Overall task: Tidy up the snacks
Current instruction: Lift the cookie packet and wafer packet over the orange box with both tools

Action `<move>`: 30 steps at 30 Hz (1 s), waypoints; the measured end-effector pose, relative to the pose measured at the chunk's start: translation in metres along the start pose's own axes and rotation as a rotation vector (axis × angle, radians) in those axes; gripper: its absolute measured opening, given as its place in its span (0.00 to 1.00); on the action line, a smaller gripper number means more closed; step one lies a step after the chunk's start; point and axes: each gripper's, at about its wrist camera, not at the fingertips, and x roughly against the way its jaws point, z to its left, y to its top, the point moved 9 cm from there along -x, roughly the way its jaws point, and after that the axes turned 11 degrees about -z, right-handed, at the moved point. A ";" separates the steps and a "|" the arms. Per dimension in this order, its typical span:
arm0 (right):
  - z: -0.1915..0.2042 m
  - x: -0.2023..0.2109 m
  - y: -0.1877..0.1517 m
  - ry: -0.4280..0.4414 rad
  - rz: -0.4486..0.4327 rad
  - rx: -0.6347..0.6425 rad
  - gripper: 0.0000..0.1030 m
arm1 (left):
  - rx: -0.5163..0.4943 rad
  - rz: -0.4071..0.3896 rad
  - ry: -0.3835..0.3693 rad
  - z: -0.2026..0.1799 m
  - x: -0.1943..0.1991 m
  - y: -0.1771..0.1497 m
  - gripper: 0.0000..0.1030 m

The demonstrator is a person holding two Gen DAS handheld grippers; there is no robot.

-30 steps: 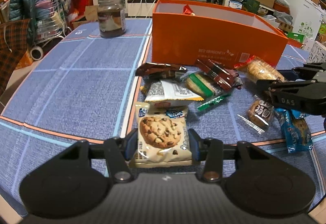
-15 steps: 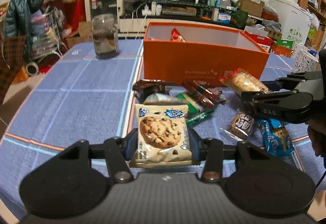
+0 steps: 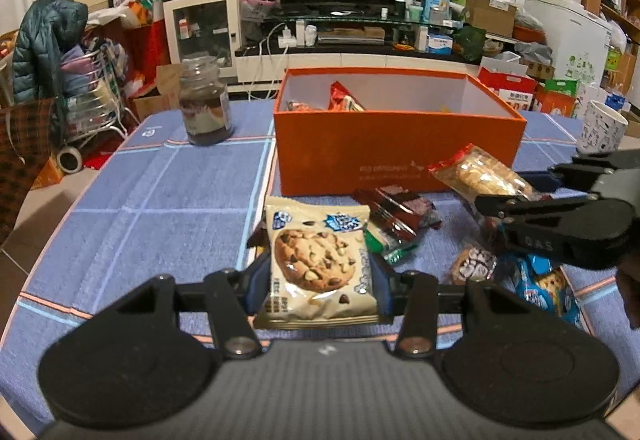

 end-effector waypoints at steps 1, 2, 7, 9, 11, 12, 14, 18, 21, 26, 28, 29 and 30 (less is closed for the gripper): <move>0.000 0.002 0.002 0.003 -0.006 -0.008 0.23 | 0.002 -0.006 0.002 0.000 -0.001 0.002 0.46; -0.001 0.004 0.005 0.004 -0.012 -0.013 0.23 | -0.001 -0.010 0.005 0.000 -0.001 0.004 0.46; -0.003 0.015 0.015 0.010 -0.041 -0.043 0.23 | 0.002 -0.018 0.027 -0.001 -0.008 0.011 0.46; -0.002 0.017 0.018 0.010 -0.048 -0.047 0.23 | 0.009 -0.019 0.044 0.000 -0.012 0.012 0.46; 0.000 0.018 0.020 0.012 -0.053 -0.050 0.23 | 0.017 -0.024 0.055 0.001 -0.015 0.015 0.46; 0.002 0.018 0.021 0.013 -0.055 -0.050 0.23 | 0.019 -0.027 0.058 0.001 -0.016 0.017 0.46; 0.003 0.019 0.022 0.018 -0.059 -0.051 0.23 | 0.023 -0.032 0.059 0.001 -0.017 0.020 0.46; 0.006 0.022 0.025 0.022 -0.068 -0.055 0.23 | 0.026 -0.039 0.059 0.000 -0.019 0.025 0.46; 0.006 0.023 0.028 0.024 -0.076 -0.059 0.23 | 0.022 -0.043 0.058 -0.001 -0.021 0.028 0.46; 0.007 0.027 0.031 0.027 -0.090 -0.062 0.23 | 0.017 -0.047 0.057 -0.003 -0.023 0.031 0.46; 0.006 0.029 0.033 0.025 -0.097 -0.065 0.23 | 0.017 -0.047 0.058 -0.003 -0.023 0.032 0.46; 0.006 0.030 0.035 0.024 -0.101 -0.067 0.23 | 0.017 -0.047 0.059 -0.003 -0.023 0.032 0.46; 0.006 0.031 0.035 0.024 -0.104 -0.069 0.23 | 0.016 -0.048 0.061 -0.003 -0.023 0.032 0.46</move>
